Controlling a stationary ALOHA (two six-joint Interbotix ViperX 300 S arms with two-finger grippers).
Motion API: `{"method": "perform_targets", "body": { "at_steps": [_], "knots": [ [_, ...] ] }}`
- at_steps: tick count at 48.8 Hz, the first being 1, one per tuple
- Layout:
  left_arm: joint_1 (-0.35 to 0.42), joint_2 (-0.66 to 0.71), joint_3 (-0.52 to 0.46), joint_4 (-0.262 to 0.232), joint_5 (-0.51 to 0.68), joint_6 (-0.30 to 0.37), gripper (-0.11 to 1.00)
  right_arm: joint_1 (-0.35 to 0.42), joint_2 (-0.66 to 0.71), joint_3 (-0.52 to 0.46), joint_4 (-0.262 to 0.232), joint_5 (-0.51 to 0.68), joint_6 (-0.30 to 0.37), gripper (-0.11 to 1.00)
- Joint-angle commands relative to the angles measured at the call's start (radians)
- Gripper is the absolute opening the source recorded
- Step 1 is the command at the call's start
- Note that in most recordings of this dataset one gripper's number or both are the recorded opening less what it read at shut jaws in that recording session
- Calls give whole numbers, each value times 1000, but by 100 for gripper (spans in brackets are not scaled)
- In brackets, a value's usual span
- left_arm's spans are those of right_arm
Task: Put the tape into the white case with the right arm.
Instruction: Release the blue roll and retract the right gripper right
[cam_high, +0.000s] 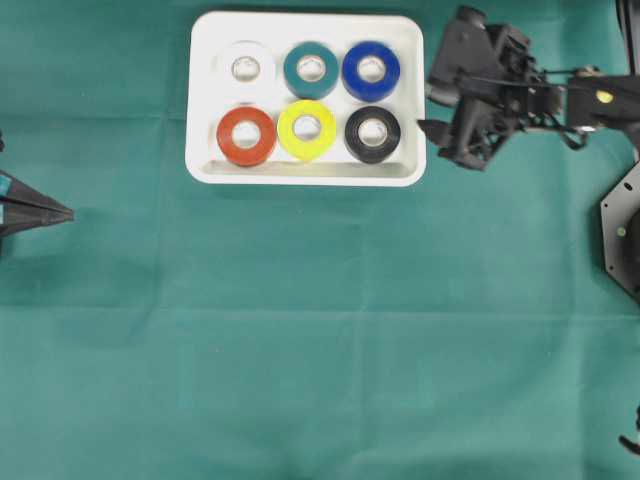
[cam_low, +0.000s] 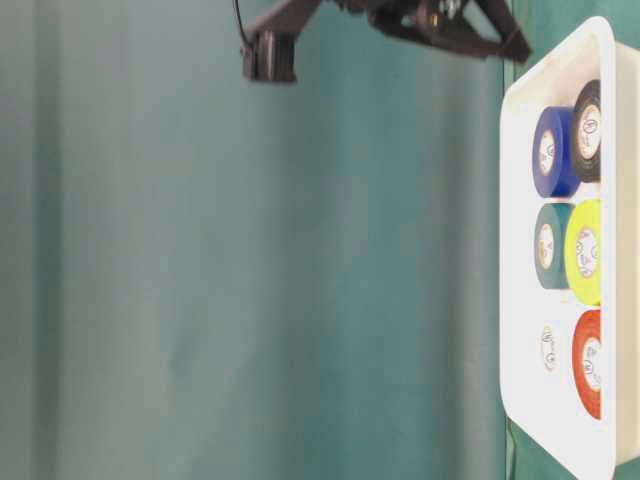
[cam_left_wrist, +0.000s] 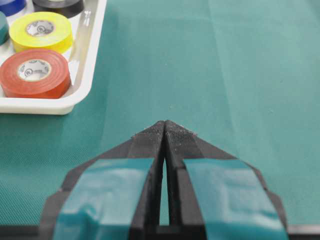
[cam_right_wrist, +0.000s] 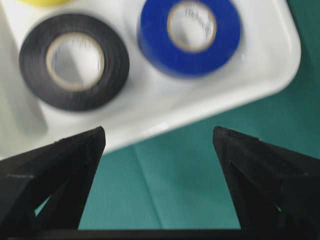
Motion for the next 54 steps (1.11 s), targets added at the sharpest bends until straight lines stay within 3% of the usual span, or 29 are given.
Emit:
{"method": "perform_targets", "body": {
  "at_steps": [1, 28, 43, 54],
  "knots": [
    [2, 9, -12, 0, -9, -2, 0, -3, -51, 20, -2, -15, 3, 76],
    [0, 9, -12, 0, -9, -2, 0, -2, -324, 238, -2, -54, 8, 76],
    [0, 9, -12, 0, -8, 0, 0, -2, -485, 362, 3, -186, 11, 74],
    [2, 9, -12, 0, -9, 0, 0, -2, -528, 391, 17, -218, 11, 74]
  ]
}}
